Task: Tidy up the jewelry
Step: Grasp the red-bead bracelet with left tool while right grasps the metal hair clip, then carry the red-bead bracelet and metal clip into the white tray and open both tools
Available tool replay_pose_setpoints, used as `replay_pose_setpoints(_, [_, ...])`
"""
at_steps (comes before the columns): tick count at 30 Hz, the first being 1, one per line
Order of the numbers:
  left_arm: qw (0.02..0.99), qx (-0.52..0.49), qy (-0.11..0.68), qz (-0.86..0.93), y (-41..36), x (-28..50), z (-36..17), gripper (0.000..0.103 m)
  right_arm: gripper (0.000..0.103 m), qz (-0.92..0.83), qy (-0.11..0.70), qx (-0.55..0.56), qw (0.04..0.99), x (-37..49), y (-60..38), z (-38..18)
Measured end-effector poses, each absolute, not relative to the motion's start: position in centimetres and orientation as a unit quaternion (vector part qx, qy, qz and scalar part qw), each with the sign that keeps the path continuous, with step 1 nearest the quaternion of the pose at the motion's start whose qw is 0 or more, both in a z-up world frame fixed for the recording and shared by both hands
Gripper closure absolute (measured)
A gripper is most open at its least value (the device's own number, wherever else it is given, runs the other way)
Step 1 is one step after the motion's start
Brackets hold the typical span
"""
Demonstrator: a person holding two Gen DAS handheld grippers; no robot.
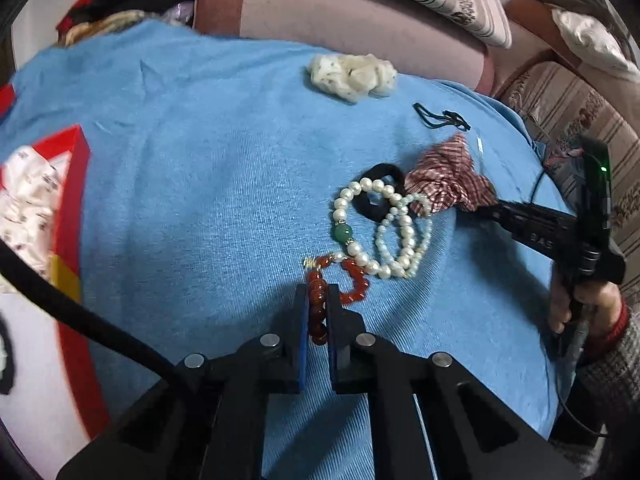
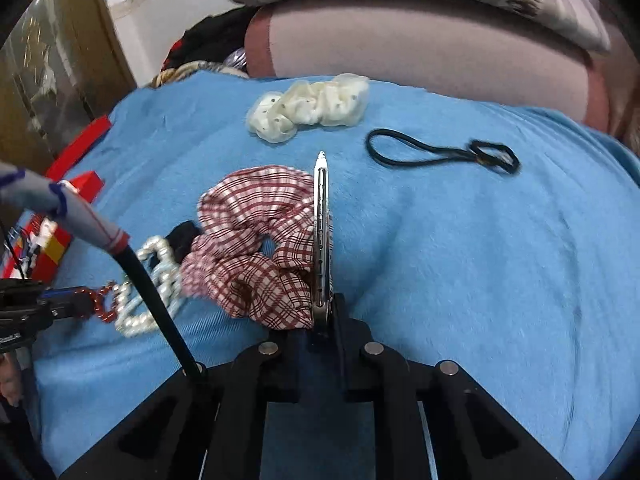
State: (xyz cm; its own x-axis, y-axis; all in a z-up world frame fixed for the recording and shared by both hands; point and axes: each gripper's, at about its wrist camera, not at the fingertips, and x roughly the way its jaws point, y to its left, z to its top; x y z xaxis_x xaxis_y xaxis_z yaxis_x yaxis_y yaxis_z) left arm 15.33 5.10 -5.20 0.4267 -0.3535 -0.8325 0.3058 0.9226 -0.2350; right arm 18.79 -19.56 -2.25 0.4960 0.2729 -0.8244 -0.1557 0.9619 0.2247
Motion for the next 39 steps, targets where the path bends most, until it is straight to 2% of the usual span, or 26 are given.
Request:
replay_pose_setpoints(8, [0.861,-0.032,0.469,-0.194,6.3,10.9,-0.9,0.096,0.091,0.101,0.489,0.119,0.858,11.4,-23.1,0.3])
replay_pose_setpoints(14, [0.87,-0.026,0.454,-0.193,6.5,7.9,1.3,0.096,0.09,0.044,0.52,0.101,0.847,6.1,-25.2,-0.5])
replay_pose_setpoints(15, [0.871,-0.026,0.452,-0.193,6.6,7.5,1.4,0.096,0.082,0.025,0.515,0.105,0.85,5.1,-26.0,-0.2])
replay_pose_setpoints(16, [0.871,-0.026,0.451,-0.192,6.4,7.4,1.5,0.096,0.066,0.003,0.51,0.106,0.853,4.4,-26.7,0.1])
replay_pose_setpoints(17, [0.872,-0.026,0.45,-0.192,6.5,7.1,1.6,0.096,0.061,-0.035,0.504,0.1,0.857,3.5,-27.7,0.6])
replay_pose_setpoints(20, [0.872,-0.028,0.45,-0.191,6.5,6.6,1.6,0.096,0.06,-0.073,0.494,0.098,0.861,2.2,-29.2,1.7])
replay_pose_setpoints(24, [0.869,-0.032,0.454,-0.194,6.2,6.4,1.2,0.096,0.06,-0.025,0.485,0.115,0.867,2.0,-29.0,2.6])
replay_pose_setpoints(33, [0.852,-0.027,0.482,-0.204,5.0,6.4,-1.9,0.096,0.06,-0.005,0.512,0.045,0.858,5.1,-26.7,-1.0])
replay_pose_setpoints(34, [0.85,-0.027,0.485,-0.203,4.9,6.5,-2.2,0.096,0.066,0.0,0.513,0.043,0.857,5.2,-26.4,-1.2])
replay_pose_setpoints(36, [0.846,-0.028,0.494,-0.199,4.8,6.6,-3.0,0.096,0.091,0.012,0.518,0.038,0.854,5.5,-26.1,-1.2])
replay_pose_setpoints(39, [0.848,-0.029,0.491,-0.196,4.9,6.4,-2.9,0.096,0.091,0.006,0.515,0.05,0.855,4.9,-26.6,-0.4])
